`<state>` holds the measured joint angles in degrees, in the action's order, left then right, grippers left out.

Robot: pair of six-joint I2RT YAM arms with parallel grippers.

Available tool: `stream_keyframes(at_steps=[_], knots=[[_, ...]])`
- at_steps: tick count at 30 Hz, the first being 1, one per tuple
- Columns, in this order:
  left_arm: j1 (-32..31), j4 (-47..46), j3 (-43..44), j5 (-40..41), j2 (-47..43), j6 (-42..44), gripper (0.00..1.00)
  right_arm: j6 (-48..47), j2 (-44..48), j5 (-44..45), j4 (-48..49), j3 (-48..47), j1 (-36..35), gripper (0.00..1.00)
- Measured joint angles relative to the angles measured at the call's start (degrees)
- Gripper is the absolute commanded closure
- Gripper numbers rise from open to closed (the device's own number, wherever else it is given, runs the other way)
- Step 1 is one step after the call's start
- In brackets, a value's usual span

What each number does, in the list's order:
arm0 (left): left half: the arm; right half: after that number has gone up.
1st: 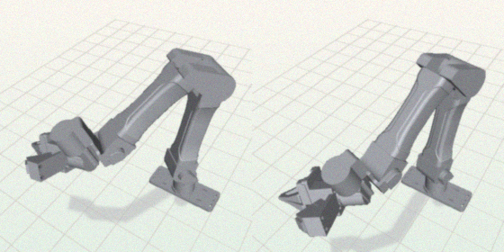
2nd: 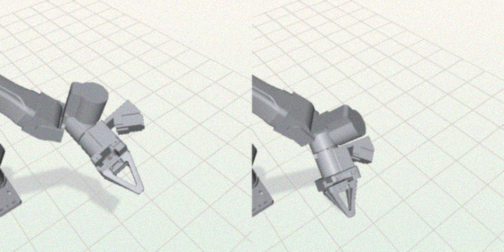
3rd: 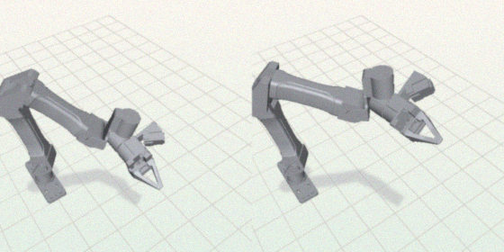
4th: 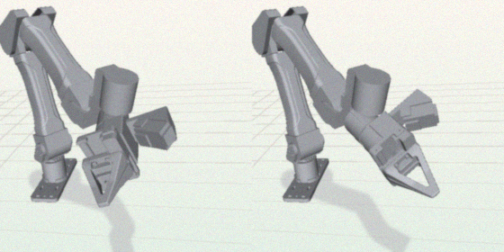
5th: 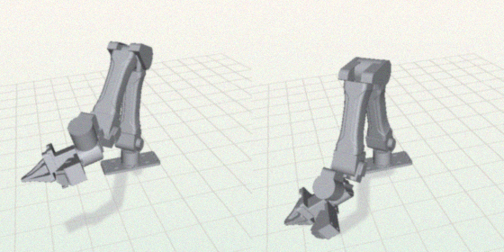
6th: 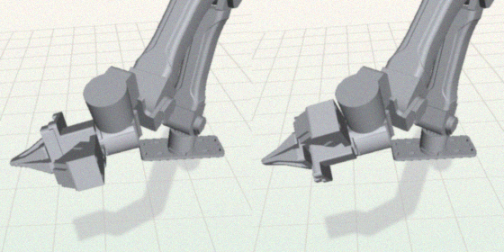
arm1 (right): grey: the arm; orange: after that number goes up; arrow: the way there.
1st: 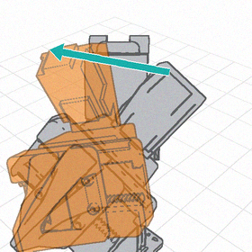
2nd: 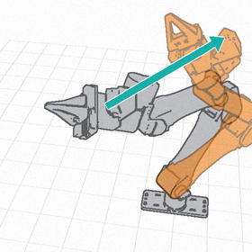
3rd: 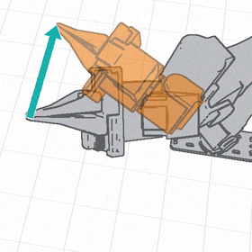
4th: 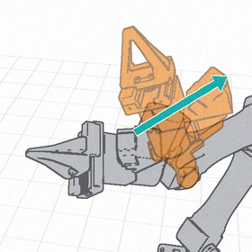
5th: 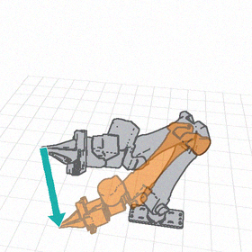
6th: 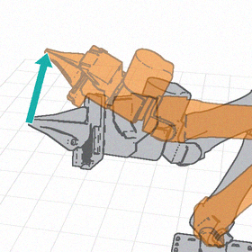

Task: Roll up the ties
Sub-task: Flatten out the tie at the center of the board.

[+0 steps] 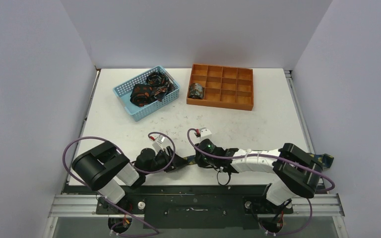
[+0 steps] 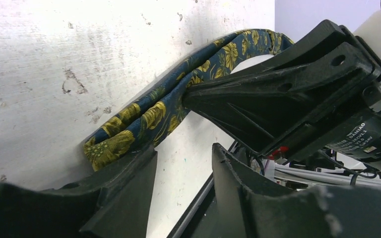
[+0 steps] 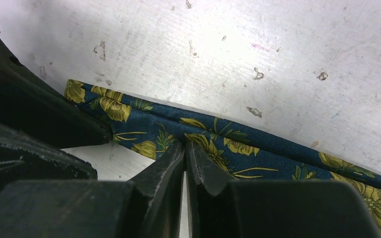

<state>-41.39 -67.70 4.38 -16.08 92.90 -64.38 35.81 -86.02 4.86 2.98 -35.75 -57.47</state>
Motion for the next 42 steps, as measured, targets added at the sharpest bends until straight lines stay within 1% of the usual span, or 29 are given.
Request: stream_keyframes(at_steps=[7, 11, 14, 18, 21, 23, 24, 26, 28, 32, 36, 40, 42], knots=[[-1.5, 8.0, 0.2, 3.0, -7.1, 2.5, 0.44, 0.0, -1.2, 1.3, 0.2, -1.1, 0.0, 0.9], [-3.2, 17.1, 1.0, 5.7, -13.7, 5.2, 0.36, 0.0, -2.4, 2.0, 0.9, -1.9, 0.1, 0.9], [-4.7, 25.2, 1.6, 8.0, -20.5, 7.3, 0.29, 0.0, -2.9, 2.3, 1.7, -2.0, 0.1, 0.9], [-5.5, 35.9, 1.8, 11.9, -32.1, 9.7, 0.22, 0.0, -3.3, 2.4, 2.6, -2.0, 0.4, 0.9], [-5.6, 43.5, 1.9, 15.8, -39.8, 11.2, 0.2, 0.0, -3.6, 2.5, 3.3, -2.0, 0.5, 0.9], [-5.5, 48.1, 2.0, 18.4, -43.3, 12.1, 0.22, 0.0, -3.7, 2.5, 3.5, -2.0, 0.5, 0.9], [-5.3, 49.8, 2.1, 19.3, -44.1, 12.5, 0.26, 0.0, -3.7, 2.5, 3.5, -2.0, 0.6, 0.9], [-4.1, 52.2, 2.3, 19.7, -43.8, 13.3, 0.31, 0.1, -3.7, 2.4, 3.7, -1.9, 0.7, 0.9], [-1.2, 53.1, 2.6, 19.0, -41.0, 14.3, 0.32, 0.1, -3.7, 2.4, 3.9, -1.9, 0.8, 0.9], [3.7, 51.1, 5.0, 15.6, -34.7, 15.9, 0.33, 0.0, -3.8, 2.4, 4.3, -1.7, 0.8, 0.9], [5.7, 49.1, 5.4, 13.0, -32.3, 16.7, 0.42, 0.0, -3.8, 2.4, 5.2, -1.4, 0.9, 0.9], [7.2, 45.5, 5.8, 9.9, -28.2, 16.9, 0.48, 0.0, -3.8, 2.4, 6.0, -1.0, 0.9, 0.9], [7.4, 42.9, 6.1, 8.2, -25.5, 16.8, 0.55, 0.0, -4.0, 2.4, 6.7, -0.8, 0.9, 0.9]])
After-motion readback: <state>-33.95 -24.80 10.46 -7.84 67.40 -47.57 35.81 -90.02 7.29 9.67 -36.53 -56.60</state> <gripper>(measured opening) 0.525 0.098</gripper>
